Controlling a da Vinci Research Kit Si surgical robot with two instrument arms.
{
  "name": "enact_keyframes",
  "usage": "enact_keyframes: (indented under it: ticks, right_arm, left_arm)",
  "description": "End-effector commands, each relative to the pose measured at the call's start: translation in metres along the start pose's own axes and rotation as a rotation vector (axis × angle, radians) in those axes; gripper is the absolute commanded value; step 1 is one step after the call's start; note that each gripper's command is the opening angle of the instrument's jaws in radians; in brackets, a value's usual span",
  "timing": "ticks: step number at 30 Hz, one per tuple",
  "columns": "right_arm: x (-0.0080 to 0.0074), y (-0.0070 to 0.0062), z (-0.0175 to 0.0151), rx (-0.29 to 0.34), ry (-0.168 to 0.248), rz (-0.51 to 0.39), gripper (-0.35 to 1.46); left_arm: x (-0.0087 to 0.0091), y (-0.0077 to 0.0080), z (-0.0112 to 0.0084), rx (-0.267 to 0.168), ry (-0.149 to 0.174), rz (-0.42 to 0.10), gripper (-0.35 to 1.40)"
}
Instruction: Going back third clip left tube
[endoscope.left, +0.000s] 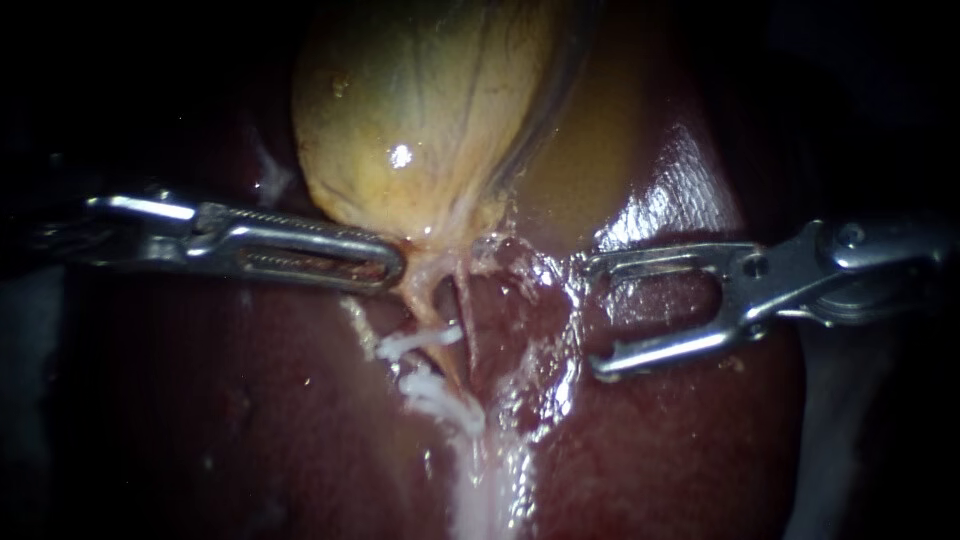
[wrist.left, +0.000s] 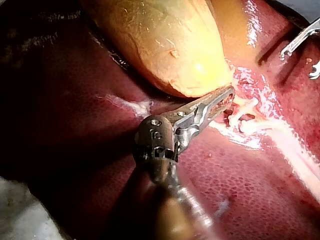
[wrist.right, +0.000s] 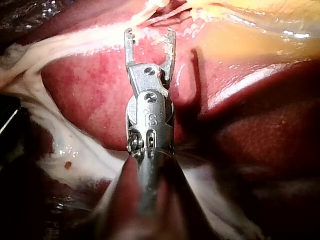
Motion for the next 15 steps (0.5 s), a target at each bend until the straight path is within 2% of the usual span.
enact_keyframes:
  ticks: [1, 5, 15]
  right_arm:
    - [0.0001, 0.0, 0.0, 0.0, 0.0, 0.0, 0.49]
    - [0.0001, -0.0001, -0.0001, 0.0, 0.0, 0.0, 0.49]
    - [0.0002, -0.0002, 0.0, 0.001, 0.0, 0.0, 0.49]
  left_arm:
    - [-0.0001, 0.0, 0.0003, -0.003, -0.004, -0.007, -0.35]
    - [-0.0004, -0.0001, 0.0009, -0.007, -0.003, -0.005, -0.35]
    - [-0.0004, -0.0001, 0.0008, -0.007, -0.004, -0.005, -0.35]
